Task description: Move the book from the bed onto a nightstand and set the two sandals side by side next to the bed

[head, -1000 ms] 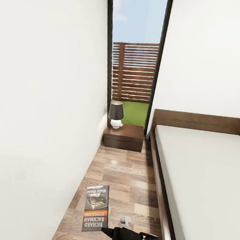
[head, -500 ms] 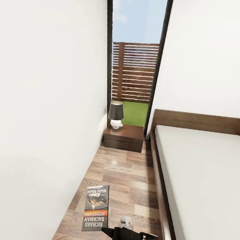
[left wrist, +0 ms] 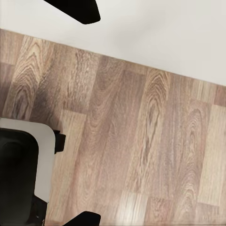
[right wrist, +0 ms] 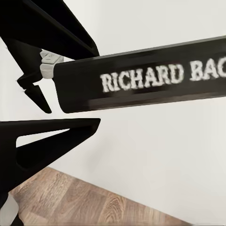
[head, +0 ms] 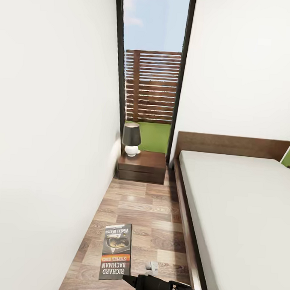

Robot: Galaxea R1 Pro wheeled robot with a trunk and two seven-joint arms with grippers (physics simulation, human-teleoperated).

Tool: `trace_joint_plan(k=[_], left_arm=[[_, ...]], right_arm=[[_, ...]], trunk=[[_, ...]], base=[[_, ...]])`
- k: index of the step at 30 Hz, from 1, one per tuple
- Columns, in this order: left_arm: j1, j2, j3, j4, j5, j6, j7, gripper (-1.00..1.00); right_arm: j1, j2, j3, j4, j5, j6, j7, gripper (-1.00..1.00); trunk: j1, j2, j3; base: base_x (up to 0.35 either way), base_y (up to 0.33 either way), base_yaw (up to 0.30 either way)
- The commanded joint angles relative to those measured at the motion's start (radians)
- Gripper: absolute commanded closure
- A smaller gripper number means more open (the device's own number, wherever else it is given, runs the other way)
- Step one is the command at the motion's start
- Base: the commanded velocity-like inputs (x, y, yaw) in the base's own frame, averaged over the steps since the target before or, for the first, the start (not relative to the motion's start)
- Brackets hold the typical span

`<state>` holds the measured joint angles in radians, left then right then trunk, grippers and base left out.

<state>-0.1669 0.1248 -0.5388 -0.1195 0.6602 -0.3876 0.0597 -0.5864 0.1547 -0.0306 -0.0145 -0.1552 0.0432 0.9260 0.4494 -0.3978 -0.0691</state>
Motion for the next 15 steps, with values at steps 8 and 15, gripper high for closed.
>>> trace_joint_plan(k=[8, 15], left_arm=[[0.000, -0.001, -0.008, -0.002, 0.003, -0.002, 0.006, -1.00], [0.000, -0.004, -0.009, -0.002, 0.004, -0.004, 0.006, -1.00]], right_arm=[[-0.001, 0.000, -0.005, 0.000, -0.003, 0.004, 0.002, 1.00], [-0.001, 0.001, -0.006, 0.001, -0.003, 0.004, 0.002, 1.00]], trunk=[[0.001, -0.002, -0.002], [0.001, -0.002, -0.002]], base=[[0.012, 0.002, -0.141], [0.032, 0.058, -0.031]])
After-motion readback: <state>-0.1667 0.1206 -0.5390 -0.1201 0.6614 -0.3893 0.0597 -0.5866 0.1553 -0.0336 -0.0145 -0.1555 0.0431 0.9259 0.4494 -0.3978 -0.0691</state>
